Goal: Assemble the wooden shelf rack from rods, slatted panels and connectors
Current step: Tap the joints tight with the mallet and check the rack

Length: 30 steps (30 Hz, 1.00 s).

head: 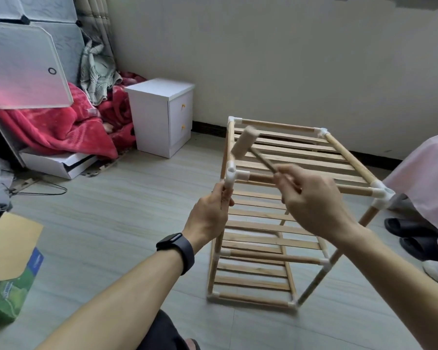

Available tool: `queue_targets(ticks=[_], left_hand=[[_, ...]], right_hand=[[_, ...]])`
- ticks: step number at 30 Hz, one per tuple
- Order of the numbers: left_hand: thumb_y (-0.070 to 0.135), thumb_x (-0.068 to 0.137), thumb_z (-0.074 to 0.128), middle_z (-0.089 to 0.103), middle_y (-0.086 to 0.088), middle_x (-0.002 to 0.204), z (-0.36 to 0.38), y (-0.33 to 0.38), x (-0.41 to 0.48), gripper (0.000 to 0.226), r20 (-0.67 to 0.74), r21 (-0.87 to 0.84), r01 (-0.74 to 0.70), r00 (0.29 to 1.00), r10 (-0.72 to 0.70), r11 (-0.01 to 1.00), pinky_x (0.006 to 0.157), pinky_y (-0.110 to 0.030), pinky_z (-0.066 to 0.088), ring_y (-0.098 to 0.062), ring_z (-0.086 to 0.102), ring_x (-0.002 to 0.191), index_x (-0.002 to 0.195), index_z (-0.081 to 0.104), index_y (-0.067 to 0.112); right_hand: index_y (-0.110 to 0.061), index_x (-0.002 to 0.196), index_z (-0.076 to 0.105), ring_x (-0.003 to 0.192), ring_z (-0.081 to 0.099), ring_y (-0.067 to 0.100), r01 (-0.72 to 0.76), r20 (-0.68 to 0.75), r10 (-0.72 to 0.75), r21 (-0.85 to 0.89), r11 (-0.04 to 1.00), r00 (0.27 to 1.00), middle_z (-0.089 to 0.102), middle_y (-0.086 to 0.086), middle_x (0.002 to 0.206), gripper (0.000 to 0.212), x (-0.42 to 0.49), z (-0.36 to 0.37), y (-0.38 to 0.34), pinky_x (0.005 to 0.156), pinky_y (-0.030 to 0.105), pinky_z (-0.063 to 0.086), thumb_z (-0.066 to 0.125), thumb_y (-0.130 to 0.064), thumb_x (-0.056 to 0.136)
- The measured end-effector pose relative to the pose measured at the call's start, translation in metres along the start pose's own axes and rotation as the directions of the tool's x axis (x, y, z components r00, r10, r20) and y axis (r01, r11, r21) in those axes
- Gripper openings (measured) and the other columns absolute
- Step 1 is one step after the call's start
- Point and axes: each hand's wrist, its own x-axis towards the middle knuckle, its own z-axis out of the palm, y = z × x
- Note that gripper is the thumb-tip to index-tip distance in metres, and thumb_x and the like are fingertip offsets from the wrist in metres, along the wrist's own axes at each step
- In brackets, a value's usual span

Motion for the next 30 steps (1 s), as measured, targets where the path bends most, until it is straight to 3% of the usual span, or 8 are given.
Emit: queue_targets(ticks=[4, 7, 11, 16, 20, 23, 26, 30], left_hand=[[0.055, 0.104, 0.029, 0.071, 0.009, 0.087, -0.001, -0.001, 0.002, 0.045, -0.018, 0.038, -0.004, 1.000, 0.005, 0.999, 0.064, -0.048, 0.059, -0.016, 0.070, 0.072, 0.113, 0.057, 0.021], [0.056, 0.102, 0.029, 0.071, 0.009, 0.086, -0.001, 0.003, 0.004, 0.047, -0.023, 0.038, 0.000, 1.000, 0.001, 0.999, 0.066, -0.046, 0.059, -0.012, 0.069, 0.072, 0.108, 0.059, 0.021], [0.054, 0.104, 0.032, 0.072, 0.006, 0.085, 0.011, 0.023, 0.000, 0.039, -0.003, 0.055, -0.023, 1.000, 0.023, 0.998, 0.062, -0.039, 0.058, -0.010, 0.069, 0.070, 0.108, 0.057, 0.025], [0.045, 0.106, 0.039, 0.073, 0.001, 0.098, 0.059, 0.070, -0.015, 0.016, 0.311, 0.115, -0.164, 0.943, 0.122, 0.980, 0.073, -0.048, 0.059, -0.020, 0.070, 0.085, 0.112, 0.046, 0.031], [0.031, 0.105, 0.044, 0.068, 0.000, 0.119, 0.090, 0.109, -0.021, 0.035, 0.474, 0.264, -0.490, 0.816, 0.331, 0.831, 0.081, -0.036, 0.052, -0.021, 0.065, 0.098, 0.140, 0.047, 0.029], [0.022, 0.097, 0.052, 0.067, -0.001, 0.109, 0.081, 0.116, -0.011, 0.032, 0.205, 0.400, -0.676, 0.725, 0.658, 0.619, 0.082, -0.038, 0.048, -0.020, 0.059, 0.099, 0.129, 0.061, 0.020], [0.036, 0.092, 0.051, 0.045, -0.004, 0.147, 0.055, 0.093, 0.006, 0.047, -0.115, 0.650, -0.542, 0.623, 0.774, 0.533, 0.105, -0.048, 0.032, -0.024, 0.043, 0.134, 0.137, 0.048, 0.024], [0.056, 0.091, 0.048, 0.025, -0.010, 0.159, 0.017, 0.053, 0.017, 0.067, -0.394, 0.536, -0.174, 0.814, 0.427, 0.826, 0.111, -0.056, 0.023, -0.032, 0.031, 0.143, 0.148, 0.033, 0.025]], right_hand=[[-0.025, 0.126, 0.052, 0.066, 0.064, 0.024, -0.296, 0.014, 0.296, 0.095, 0.950, 0.955, 0.068, 0.002, 0.077, 0.027, 0.001, 0.019, 0.009, 0.062, 0.050, 0.054, 0.038, -0.039, 0.108], [-0.019, 0.114, 0.056, 0.071, 0.060, 0.015, -0.293, -0.104, 0.305, 0.113, 0.949, 0.947, 0.062, -0.003, 0.079, 0.027, 0.000, 0.034, 0.006, 0.061, 0.031, 0.046, 0.041, -0.039, 0.108], [-0.024, 0.112, 0.051, 0.085, 0.054, 0.020, -0.359, -0.083, 0.362, 0.048, 0.932, 0.928, 0.054, 0.004, 0.095, 0.033, 0.004, 0.040, 0.016, 0.075, 0.037, 0.048, 0.040, -0.055, 0.104], [-0.028, 0.089, 0.064, 0.077, 0.059, 0.014, -0.481, -0.105, 0.491, 0.109, 0.870, 0.865, 0.065, -0.005, 0.080, 0.039, 0.001, -0.010, 0.077, 0.061, 0.030, 0.037, 0.041, -0.056, 0.103], [-0.030, 0.089, 0.069, 0.076, 0.060, 0.020, -0.574, -0.168, 0.564, -0.013, 0.819, 0.808, 0.065, -0.005, 0.073, 0.038, -0.011, -0.063, 0.122, 0.062, 0.035, 0.042, 0.045, -0.056, 0.102], [-0.033, 0.089, 0.067, 0.073, 0.060, 0.016, -0.583, -0.186, 0.562, -0.089, 0.808, 0.806, 0.067, -0.006, 0.075, 0.034, -0.022, -0.097, 0.129, 0.060, 0.033, 0.046, 0.046, -0.057, 0.102], [-0.029, 0.076, 0.061, 0.064, 0.056, 0.010, -0.521, -0.332, 0.462, -0.112, 0.846, 0.822, 0.061, -0.008, 0.066, 0.038, -0.040, -0.111, 0.118, 0.052, 0.025, 0.033, 0.048, -0.053, 0.102], [-0.029, 0.076, 0.056, 0.061, 0.050, 0.010, -0.391, -0.347, 0.292, -0.261, 0.882, 0.891, 0.052, -0.007, 0.069, 0.035, -0.053, -0.088, 0.089, 0.051, 0.025, 0.031, 0.049, -0.050, 0.103]])
